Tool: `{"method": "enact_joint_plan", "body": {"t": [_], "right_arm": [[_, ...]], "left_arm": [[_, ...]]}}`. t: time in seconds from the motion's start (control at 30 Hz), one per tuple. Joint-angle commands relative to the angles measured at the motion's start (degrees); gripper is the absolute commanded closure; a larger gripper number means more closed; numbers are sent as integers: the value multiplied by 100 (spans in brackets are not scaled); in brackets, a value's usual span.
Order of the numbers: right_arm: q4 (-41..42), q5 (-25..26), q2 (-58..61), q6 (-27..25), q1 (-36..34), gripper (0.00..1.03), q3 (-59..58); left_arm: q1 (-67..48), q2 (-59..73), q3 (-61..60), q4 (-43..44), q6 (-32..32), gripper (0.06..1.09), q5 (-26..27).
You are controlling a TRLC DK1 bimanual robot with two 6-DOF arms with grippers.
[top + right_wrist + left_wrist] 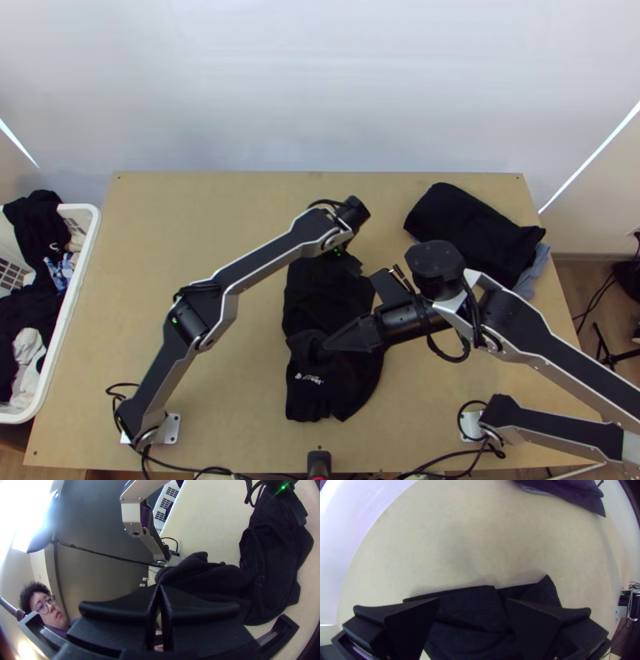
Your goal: Fold the t-shirt
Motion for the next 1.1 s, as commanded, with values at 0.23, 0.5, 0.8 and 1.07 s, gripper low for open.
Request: {"method": "enact_joint_plan", "body": {"t": [0.23,0.5,0.8,1.07], "right_arm": [[44,1,72,39,-90,100,23],[44,1,46,39,-99,100,23],[106,-7,54,39,-143,100,23],[114,-7,28,30,-249,100,41]], "left_arm": [[-366,366,197,-196,-54,29,-234],[-252,550,65,-65,-19,28,-366],[-129,480,-14,348,69,105,-480],[495,-47,364,507,-194,105,-454]]}}
